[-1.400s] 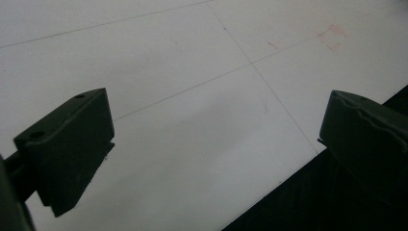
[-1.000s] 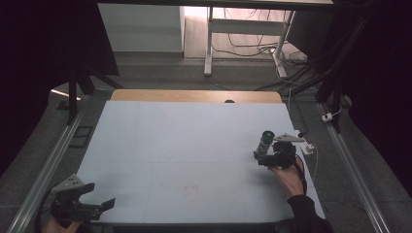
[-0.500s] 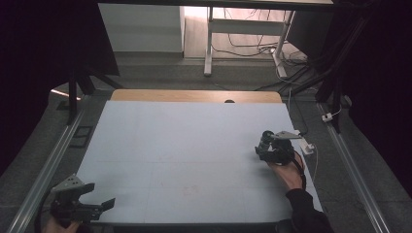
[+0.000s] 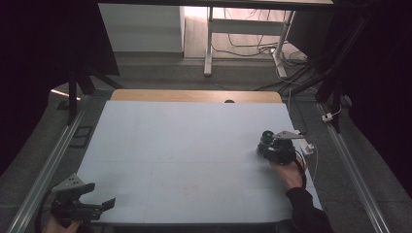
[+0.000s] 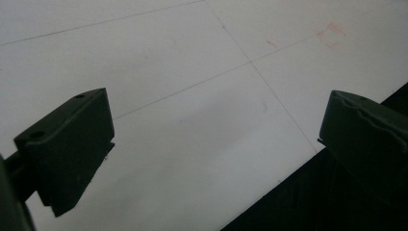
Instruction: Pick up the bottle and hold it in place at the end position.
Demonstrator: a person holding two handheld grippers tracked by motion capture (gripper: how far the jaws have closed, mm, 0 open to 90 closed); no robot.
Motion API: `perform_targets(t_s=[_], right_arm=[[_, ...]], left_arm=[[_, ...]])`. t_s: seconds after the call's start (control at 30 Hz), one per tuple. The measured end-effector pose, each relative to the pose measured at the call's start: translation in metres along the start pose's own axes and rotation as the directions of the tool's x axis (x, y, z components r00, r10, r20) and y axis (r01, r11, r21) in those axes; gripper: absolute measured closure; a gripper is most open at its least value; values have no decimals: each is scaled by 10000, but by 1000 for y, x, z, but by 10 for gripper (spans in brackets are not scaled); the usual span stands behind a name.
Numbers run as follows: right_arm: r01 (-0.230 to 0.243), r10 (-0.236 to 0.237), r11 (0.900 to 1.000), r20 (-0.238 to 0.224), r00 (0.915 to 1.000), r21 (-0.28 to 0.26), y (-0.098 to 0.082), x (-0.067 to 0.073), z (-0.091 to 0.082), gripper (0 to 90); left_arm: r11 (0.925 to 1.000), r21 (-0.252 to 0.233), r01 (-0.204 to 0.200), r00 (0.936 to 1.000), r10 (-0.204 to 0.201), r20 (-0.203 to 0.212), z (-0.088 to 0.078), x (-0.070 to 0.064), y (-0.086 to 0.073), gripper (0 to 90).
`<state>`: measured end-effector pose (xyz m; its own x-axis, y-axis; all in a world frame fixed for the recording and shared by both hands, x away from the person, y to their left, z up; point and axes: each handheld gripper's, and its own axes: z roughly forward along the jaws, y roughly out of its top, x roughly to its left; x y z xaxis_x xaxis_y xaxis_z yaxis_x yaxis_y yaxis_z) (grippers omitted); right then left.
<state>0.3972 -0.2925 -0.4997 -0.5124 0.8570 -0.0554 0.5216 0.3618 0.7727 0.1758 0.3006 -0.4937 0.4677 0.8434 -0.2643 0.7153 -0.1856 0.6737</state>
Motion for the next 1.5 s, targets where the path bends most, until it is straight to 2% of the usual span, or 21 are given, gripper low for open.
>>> perform_targets(t_s=[0.23,0.47,0.97,1.23,1.5], right_arm=[[58,-58,9998,9,10000,176,4,3,-1,528],[95,-95,10000,-119,9999,4,12,10,-6,528],[-172,154,9996,-758,9970,-239,30,34,-8,528],[270,-295,9993,-1081,9937,-252,40,51,-5,527],[688,-732,9970,-1461,9866,-348,51,70,1,527]], left_arm=[[10000,-21,26,10000,-26,23,0,0,0,0],[10000,-13,39,10000,-39,30,0,1,0,0],[10000,-27,-51,10000,51,73,0,0,0,0],[9999,-55,-99,9999,100,78,0,-1,1,0],[9999,-66,-83,9999,84,98,0,0,1,0]])
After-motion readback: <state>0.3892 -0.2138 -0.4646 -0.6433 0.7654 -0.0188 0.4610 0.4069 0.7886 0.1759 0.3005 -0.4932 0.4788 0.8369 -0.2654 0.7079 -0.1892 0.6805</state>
